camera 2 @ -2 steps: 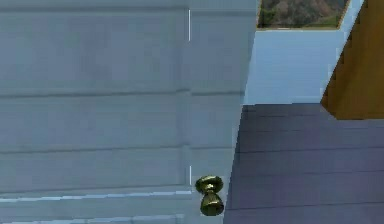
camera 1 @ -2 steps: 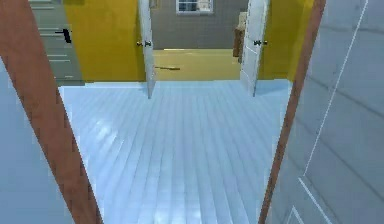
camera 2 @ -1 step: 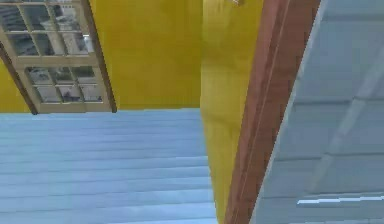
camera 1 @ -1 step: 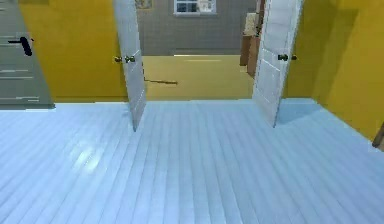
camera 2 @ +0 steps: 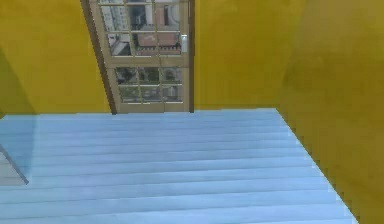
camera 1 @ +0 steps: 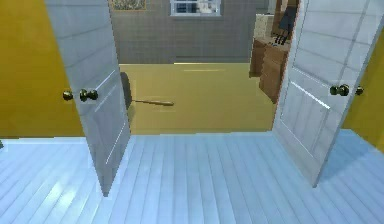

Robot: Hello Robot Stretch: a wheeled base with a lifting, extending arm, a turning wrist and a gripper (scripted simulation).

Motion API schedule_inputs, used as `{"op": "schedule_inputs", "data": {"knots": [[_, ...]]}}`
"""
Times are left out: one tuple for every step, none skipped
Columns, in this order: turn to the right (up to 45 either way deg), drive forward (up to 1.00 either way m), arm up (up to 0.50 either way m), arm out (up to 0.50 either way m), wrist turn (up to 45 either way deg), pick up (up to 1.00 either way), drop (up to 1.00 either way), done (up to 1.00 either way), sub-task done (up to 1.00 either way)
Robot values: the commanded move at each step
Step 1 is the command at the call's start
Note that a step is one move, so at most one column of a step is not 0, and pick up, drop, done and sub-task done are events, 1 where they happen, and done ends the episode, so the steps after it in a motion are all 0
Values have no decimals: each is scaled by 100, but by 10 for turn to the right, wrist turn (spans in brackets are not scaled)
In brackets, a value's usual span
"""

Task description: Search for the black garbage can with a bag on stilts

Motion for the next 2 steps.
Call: {"op": "schedule_inputs", "data": {"knots": [[30, 0, 0, 0, 0, 0, 0, 0, 0], [0, 100, 0, 0, 0, 0, 0, 0, 0]]}}
